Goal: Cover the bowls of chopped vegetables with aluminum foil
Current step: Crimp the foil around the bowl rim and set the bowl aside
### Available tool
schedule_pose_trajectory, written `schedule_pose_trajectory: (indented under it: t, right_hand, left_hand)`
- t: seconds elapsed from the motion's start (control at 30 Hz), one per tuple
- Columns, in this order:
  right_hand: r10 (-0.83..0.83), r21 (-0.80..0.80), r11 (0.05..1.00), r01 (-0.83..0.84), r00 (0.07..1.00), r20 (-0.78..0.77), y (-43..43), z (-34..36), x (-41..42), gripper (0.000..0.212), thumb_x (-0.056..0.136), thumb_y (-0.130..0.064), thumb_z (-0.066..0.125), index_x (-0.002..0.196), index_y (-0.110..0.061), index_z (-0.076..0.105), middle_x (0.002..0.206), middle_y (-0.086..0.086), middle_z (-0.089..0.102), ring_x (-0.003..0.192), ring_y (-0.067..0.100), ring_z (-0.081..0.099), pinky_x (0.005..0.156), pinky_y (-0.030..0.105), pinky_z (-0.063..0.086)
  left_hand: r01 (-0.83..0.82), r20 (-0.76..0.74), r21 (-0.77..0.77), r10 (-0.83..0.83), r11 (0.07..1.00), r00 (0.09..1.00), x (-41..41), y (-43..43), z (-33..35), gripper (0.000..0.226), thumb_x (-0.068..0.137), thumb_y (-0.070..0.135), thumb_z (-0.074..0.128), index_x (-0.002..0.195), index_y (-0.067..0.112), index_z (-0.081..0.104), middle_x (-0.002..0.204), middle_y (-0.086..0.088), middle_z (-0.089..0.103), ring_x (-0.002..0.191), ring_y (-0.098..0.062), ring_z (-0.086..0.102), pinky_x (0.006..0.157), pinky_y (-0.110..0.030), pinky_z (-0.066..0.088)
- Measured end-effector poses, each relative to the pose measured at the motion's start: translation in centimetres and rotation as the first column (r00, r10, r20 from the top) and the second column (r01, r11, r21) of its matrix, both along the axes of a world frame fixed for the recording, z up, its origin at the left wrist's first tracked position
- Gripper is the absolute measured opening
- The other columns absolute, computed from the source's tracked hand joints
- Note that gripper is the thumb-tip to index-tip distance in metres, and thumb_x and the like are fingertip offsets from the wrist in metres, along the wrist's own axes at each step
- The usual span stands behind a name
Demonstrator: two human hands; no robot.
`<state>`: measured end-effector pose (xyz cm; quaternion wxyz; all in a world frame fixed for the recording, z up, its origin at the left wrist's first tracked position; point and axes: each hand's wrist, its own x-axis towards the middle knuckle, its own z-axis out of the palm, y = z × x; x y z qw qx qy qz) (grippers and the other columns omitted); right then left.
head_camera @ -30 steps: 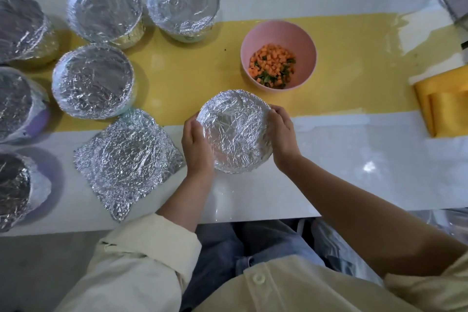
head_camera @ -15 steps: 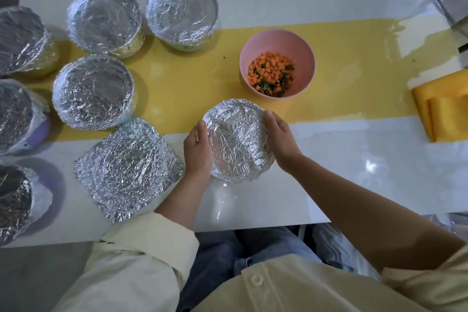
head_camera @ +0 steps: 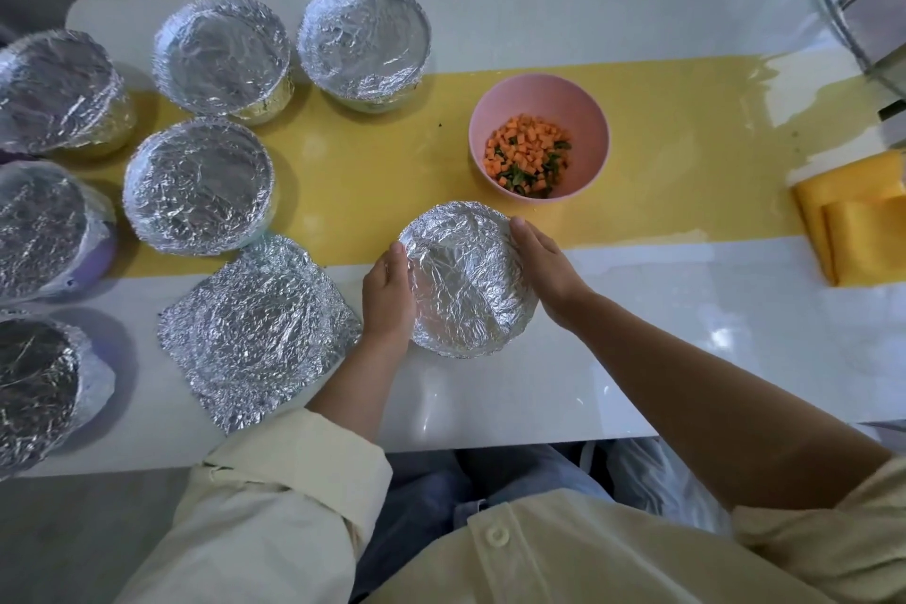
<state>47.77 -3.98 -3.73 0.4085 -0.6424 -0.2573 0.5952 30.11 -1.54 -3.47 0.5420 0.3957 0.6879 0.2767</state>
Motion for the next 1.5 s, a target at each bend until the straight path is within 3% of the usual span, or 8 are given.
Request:
schedule_pose_trajectory:
  t: [0.17,0.37,0.47,0.57,0.8,0.9,1.03,1.5]
  right_hand:
    - [-0.129,0.021,0.992,0.128,0.97,0.205,-1.8,0.2,-0.5,0.044,0.102,-0.045,0.039,0.137,-0.02,0.049,0.135,0.0,0.055,0.125,0.017,0.05,0.107,0.037,0.038]
    - [-0.219,0.09,0.976,0.2,0.912,0.346,-4.6,1.2,-2.1,0.047,0.106,-0.036,0.031,0.148,-0.016,0.036,0.149,-0.001,0.041,0.136,0.015,0.037,0.108,0.025,0.028]
    - [-0.281,0.064,0.96,0.274,0.911,0.301,-5.5,1.4,-4.0,0.045,0.106,-0.034,0.029,0.146,-0.015,0.038,0.142,0.001,0.048,0.13,0.015,0.043,0.105,0.026,0.032]
    - [-0.311,0.041,0.949,0.314,0.901,0.301,-6.2,1.1,-5.5,0.038,0.106,-0.028,0.028,0.133,-0.011,0.05,0.114,0.0,0.059,0.103,0.015,0.053,0.086,0.027,0.039]
    - [-0.21,0.063,0.977,0.203,0.883,0.421,-5.9,1.2,-5.0,0.03,0.106,-0.024,0.03,0.113,-0.01,0.056,0.084,-0.009,0.055,0.075,0.003,0.049,0.07,0.026,0.036]
    - [-0.132,0.029,0.991,0.131,0.909,0.396,-6.4,1.6,-4.2,0.026,0.103,-0.022,0.034,0.11,-0.011,0.056,0.09,0.0,0.06,0.078,0.009,0.051,0.067,0.025,0.04]
    - [-0.035,-0.036,0.998,0.06,0.873,0.486,-6.9,1.7,-4.2,0.026,0.101,-0.016,0.032,0.087,-0.005,0.051,0.079,0.005,0.054,0.071,0.019,0.046,0.063,0.035,0.034]
    - [0.04,-0.094,0.995,0.034,0.727,0.686,-5.7,1.3,-3.7,0.038,0.102,-0.012,0.03,0.065,-0.011,0.036,0.069,0.007,0.047,0.068,0.025,0.04,0.06,0.033,0.026]
  left_hand:
    - [-0.017,-0.038,-0.046,0.015,0.999,0.999,-0.8,-1.7,1.1,0.051,0.108,0.04,0.029,0.143,0.009,0.049,0.147,-0.008,0.05,0.139,-0.025,0.043,0.111,-0.029,0.03]
    - [-0.025,-0.175,0.006,0.026,1.0,0.984,-2.9,-2.7,1.0,0.06,0.103,0.052,0.025,0.125,0.009,0.061,0.131,-0.012,0.061,0.123,-0.033,0.055,0.109,-0.048,0.039]
    - [0.043,-0.062,0.107,-0.036,0.993,0.997,-2.2,-2.7,1.7,0.047,0.108,0.039,0.024,0.149,0.025,0.041,0.144,0.015,0.045,0.13,-0.001,0.041,0.108,-0.021,0.03]
    - [0.125,-0.127,0.123,-0.11,0.985,0.986,-1.3,-3.1,2.0,0.043,0.109,0.03,0.024,0.15,0.031,0.037,0.108,0.027,0.054,0.093,0.014,0.055,0.074,-0.004,0.036]
    - [0.103,-0.169,0.088,-0.087,0.991,0.982,-1.3,-3.5,1.2,0.045,0.109,0.023,0.025,0.153,0.025,0.032,0.137,-0.001,0.054,0.113,-0.021,0.053,0.087,-0.027,0.036]
    - [0.109,-0.163,0.036,-0.102,0.993,0.981,-1.3,-3.3,1.2,0.04,0.109,0.026,0.025,0.142,0.018,0.044,0.107,0.0,0.055,0.095,-0.021,0.049,0.079,-0.03,0.033]
    - [0.063,-0.243,0.067,-0.045,0.996,0.969,-1.3,-3.0,0.8,0.04,0.107,0.019,0.029,0.068,0.015,0.036,0.064,0.0,0.035,0.062,-0.02,0.033,0.064,-0.033,0.022]
    - [0.174,-0.401,0.092,-0.123,0.98,0.908,-1.4,-3.3,1.1,0.044,0.106,0.013,0.029,0.062,0.016,0.029,0.06,-0.002,0.034,0.054,-0.014,0.028,0.053,-0.034,0.021]
